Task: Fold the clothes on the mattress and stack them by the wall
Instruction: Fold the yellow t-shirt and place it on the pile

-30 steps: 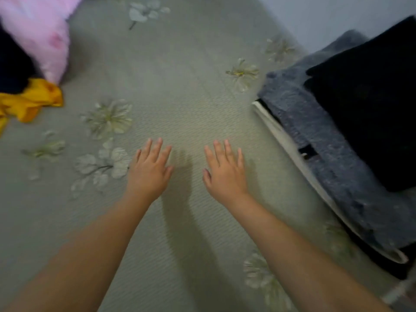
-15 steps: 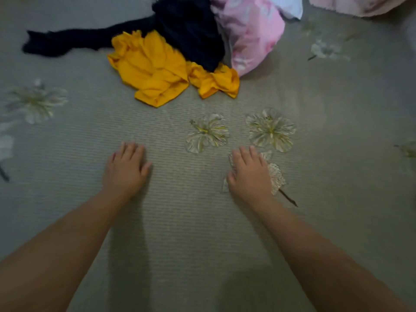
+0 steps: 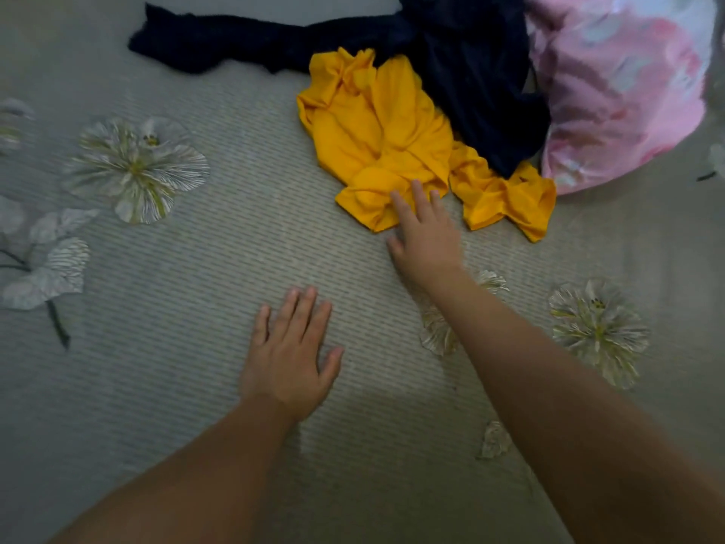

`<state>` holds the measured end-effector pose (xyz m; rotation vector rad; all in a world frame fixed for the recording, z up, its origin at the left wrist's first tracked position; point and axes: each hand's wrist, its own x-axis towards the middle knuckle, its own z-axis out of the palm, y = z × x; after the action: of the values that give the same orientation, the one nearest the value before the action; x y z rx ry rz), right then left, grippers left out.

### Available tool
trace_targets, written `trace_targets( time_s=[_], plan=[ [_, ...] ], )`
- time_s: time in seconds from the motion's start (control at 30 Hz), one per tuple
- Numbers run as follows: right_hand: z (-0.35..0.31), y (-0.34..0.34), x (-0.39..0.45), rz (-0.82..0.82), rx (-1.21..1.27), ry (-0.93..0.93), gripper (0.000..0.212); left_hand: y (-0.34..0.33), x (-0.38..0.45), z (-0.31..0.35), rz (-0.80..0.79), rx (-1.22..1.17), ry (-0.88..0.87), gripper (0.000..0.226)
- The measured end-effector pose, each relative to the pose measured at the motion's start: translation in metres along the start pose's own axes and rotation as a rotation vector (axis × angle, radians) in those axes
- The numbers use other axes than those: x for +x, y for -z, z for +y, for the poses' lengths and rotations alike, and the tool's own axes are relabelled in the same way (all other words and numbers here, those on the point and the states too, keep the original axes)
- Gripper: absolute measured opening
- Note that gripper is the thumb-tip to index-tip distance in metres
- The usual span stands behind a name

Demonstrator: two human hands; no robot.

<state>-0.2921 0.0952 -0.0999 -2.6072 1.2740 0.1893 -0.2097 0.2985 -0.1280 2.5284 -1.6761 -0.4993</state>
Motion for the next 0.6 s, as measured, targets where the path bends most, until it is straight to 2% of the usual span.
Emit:
trace_targets(
  time_s=[0.17, 0.27, 0.33, 0.43, 0.53, 0.6],
  plan=[
    [-0.002, -0.001, 0.052, 0.02, -0.084, 0.171, 0.043, 0.005, 0.005, 0.001, 0.028, 0.039, -0.049, 0.06],
    [0.005, -0.004, 0.046, 0.049, 0.195, 0.105, 0.034, 0.003, 0.004, -0.001, 0.001, -0.016, -0.019, 0.069],
    [0.011, -0.012, 0.013, 0.135, 0.347, 0.066, 0.026, 0.001, 0.004, -0.002, 0.019, -0.008, -0.003, 0.075],
    [0.019, -0.03, -0.062, 0.244, 0.43, 0.02, 0.014, -0.003, 0.005, -0.002, 0.029, 0.03, -0.008, 0.074],
    [0.021, -0.057, -0.159, 0.341, 0.367, 0.015, 0.008, -0.004, 0.006, -0.003, 0.041, 0.015, 0.019, 0.068],
    [0.015, -0.075, -0.229, 0.419, 0.295, 0.01, 0.012, -0.006, 0.006, -0.001, 0.056, 0.014, 0.002, 0.065]
  ],
)
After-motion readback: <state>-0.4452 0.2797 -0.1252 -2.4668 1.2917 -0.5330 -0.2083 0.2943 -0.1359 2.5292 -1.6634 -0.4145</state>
